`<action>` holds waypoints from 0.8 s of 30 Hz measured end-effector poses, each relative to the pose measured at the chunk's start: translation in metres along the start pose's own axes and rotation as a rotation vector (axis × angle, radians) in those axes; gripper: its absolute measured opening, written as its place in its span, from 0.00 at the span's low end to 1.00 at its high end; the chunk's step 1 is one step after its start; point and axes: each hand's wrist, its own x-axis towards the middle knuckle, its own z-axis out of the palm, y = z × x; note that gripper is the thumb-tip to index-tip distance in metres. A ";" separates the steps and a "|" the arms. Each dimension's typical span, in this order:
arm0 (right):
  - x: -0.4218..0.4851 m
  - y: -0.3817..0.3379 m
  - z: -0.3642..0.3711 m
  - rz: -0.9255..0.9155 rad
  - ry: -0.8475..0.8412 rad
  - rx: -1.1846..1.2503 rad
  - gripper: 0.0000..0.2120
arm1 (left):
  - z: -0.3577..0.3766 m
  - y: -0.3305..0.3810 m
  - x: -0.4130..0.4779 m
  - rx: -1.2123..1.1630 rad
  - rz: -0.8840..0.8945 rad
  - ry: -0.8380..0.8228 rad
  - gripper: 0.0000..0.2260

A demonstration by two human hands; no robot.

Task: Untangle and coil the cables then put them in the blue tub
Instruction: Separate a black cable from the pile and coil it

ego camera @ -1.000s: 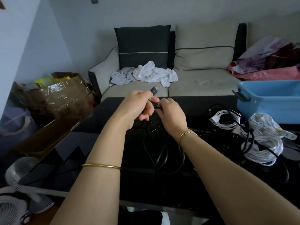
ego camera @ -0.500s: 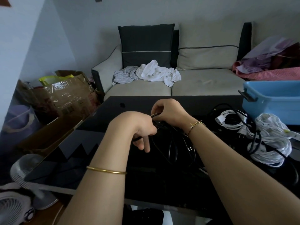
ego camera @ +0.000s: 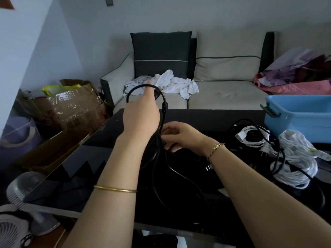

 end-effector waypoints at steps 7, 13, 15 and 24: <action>-0.002 -0.003 -0.001 -0.057 0.102 0.036 0.08 | -0.003 0.012 0.000 -0.179 0.084 -0.079 0.24; -0.003 -0.010 -0.015 -0.222 0.649 0.291 0.05 | -0.001 0.014 0.003 -0.433 -0.090 -0.156 0.21; -0.004 -0.017 -0.017 -0.244 0.684 0.301 0.06 | 0.001 0.014 0.003 -0.505 -0.162 -0.161 0.19; -0.010 -0.035 -0.015 -0.318 0.651 -0.183 0.13 | 0.000 0.009 0.005 -0.643 -0.221 -0.087 0.12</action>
